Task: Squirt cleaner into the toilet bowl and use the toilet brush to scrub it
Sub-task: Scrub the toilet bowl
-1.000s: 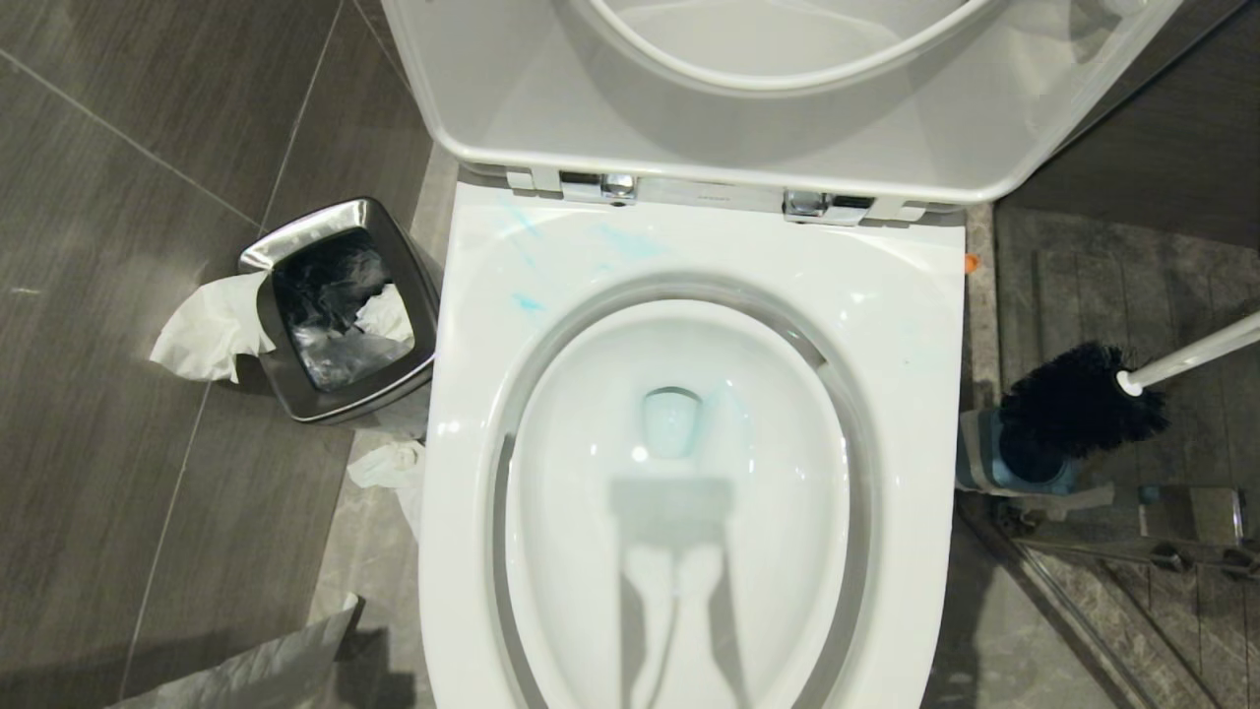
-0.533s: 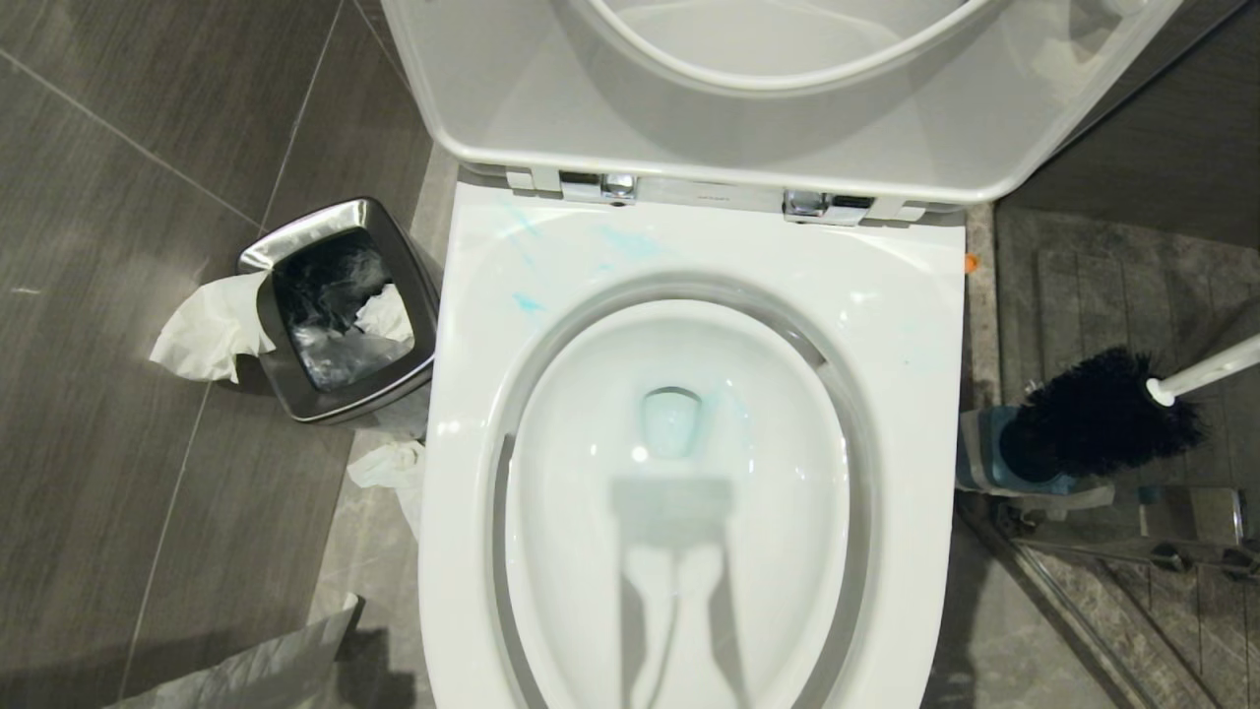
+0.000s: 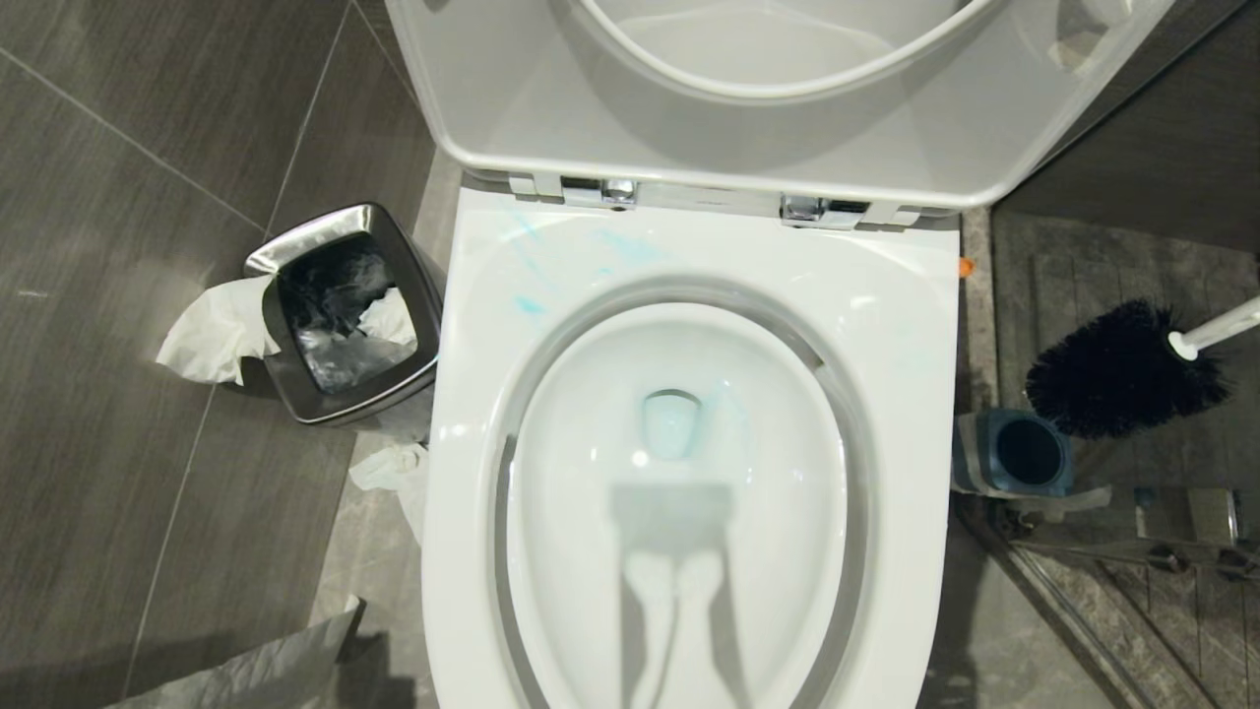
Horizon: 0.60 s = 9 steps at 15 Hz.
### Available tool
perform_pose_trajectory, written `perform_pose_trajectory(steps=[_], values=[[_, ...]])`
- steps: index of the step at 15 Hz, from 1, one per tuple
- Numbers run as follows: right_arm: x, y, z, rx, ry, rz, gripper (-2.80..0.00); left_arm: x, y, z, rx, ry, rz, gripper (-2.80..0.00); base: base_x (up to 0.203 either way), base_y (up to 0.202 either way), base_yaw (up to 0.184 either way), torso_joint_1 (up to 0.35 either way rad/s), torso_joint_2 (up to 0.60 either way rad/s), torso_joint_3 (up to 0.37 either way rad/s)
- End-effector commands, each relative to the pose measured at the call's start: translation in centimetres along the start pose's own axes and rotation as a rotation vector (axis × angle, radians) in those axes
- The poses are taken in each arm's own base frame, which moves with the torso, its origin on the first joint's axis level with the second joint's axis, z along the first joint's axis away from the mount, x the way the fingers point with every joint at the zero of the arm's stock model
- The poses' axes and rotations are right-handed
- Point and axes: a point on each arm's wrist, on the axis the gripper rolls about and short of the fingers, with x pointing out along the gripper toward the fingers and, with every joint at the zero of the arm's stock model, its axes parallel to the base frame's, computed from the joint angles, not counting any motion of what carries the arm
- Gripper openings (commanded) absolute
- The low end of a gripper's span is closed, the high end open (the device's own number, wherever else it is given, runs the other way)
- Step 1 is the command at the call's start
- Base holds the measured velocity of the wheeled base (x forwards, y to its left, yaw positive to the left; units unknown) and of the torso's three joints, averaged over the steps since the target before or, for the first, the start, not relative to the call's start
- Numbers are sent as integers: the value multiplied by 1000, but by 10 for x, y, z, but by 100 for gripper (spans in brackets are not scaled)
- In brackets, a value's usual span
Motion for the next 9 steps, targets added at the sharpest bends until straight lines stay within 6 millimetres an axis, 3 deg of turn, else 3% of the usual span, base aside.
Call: perform_pose_trajectory(steps=[1, 9], values=[[-4, 3, -1, 13, 19, 4, -280, 0, 0, 0, -2, 0, -1, -280, 0, 0, 0, -1, 5, 154], [-29, 20, -10, 35, 56, 60, -280, 0, 0, 0, -2, 0, 0, -280, 0, 0, 0, 1, 4, 195]])
